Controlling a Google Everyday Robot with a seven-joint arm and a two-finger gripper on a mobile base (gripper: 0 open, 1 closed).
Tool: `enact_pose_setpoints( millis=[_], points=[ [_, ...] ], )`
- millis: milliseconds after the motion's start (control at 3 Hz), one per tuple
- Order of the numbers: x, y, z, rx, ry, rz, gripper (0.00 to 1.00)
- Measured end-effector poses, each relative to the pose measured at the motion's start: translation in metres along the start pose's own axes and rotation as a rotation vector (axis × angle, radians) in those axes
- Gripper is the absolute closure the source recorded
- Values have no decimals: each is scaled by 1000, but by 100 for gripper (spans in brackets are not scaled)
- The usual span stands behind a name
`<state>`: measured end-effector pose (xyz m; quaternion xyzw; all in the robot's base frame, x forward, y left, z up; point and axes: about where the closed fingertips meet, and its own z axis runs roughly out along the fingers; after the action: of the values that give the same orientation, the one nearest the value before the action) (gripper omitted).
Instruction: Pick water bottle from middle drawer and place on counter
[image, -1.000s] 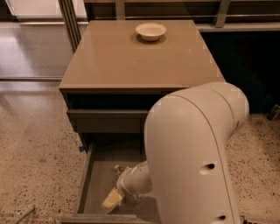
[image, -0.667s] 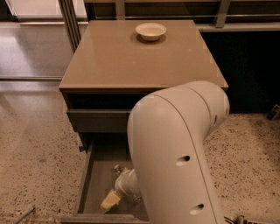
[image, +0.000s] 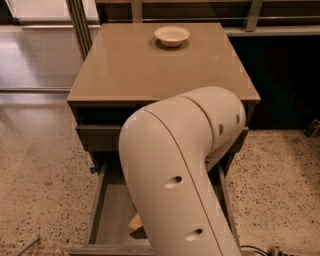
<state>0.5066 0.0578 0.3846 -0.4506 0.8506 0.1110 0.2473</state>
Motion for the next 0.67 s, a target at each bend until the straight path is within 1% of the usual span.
enact_pose_setpoints(
  millis=[333, 667],
  points=[
    [7, -11, 1, -11, -10, 78, 0],
    [0, -3, 16, -114, -112, 177, 0]
  ],
)
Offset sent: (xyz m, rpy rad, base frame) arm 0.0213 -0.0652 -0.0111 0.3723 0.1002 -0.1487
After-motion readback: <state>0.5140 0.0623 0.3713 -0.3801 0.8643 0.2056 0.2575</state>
